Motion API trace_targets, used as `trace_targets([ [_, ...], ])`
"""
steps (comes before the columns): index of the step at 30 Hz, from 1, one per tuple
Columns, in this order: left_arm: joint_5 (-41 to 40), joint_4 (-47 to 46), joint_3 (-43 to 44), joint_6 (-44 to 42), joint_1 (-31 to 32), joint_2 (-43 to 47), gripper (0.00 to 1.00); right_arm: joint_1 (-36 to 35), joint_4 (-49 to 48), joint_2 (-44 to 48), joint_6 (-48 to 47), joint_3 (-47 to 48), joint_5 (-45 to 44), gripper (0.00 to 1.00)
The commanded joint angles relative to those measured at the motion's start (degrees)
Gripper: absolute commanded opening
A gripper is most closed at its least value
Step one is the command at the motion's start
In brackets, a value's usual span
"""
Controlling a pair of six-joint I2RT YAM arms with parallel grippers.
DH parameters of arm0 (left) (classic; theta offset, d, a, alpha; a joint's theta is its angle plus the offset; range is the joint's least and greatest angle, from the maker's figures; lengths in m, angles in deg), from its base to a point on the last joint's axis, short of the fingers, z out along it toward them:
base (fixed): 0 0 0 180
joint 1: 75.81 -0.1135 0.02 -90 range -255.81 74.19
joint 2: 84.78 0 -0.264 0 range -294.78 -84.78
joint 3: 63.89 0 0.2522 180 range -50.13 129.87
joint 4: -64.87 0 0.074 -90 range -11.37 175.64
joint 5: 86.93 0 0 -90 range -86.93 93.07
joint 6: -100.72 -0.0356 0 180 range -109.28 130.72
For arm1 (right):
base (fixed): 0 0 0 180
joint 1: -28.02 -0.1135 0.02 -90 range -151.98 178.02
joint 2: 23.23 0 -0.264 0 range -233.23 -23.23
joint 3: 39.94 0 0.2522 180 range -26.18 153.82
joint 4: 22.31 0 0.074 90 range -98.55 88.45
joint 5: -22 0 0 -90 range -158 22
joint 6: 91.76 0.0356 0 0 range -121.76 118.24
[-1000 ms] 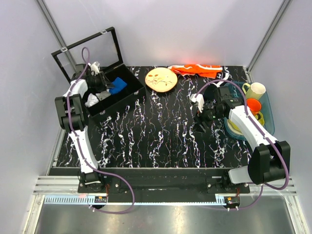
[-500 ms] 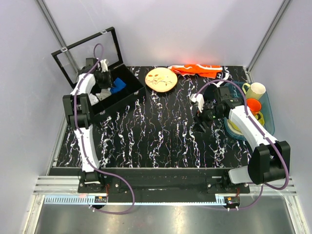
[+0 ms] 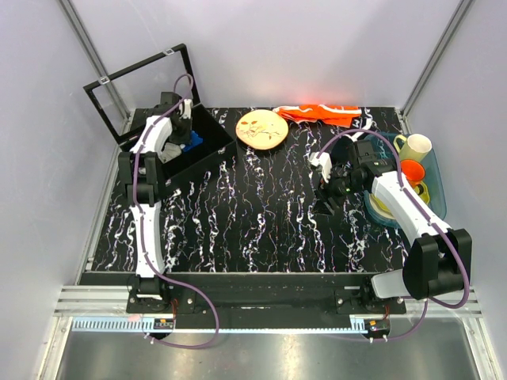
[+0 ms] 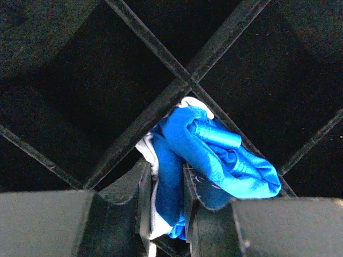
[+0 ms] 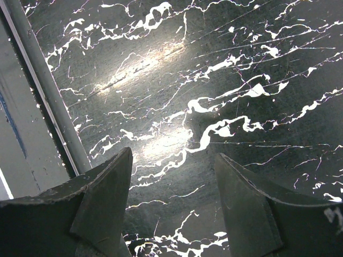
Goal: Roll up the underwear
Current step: Place the underwear in the storage box.
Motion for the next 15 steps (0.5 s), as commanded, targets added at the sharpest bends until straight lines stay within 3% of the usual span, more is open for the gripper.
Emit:
trace_targets([
  [1,-1.33,4.52,0.69,-2.26,2.28,-4.24,0.11,-0.03,-0.47,1.46,-0.16,-0.01,0.07,0.72],
  [10,2.35,3.39,0.87,-1.65,1.31,2.15,0.28,0.41,-0.21,1.81,-0.16,0.08,0.69,0.72],
  [15,5.52,1.19,0.69,-0.51,-0.09,7.62,0.44,0.41,0.14,1.63,-0.51,-0.01,0.95,0.72],
])
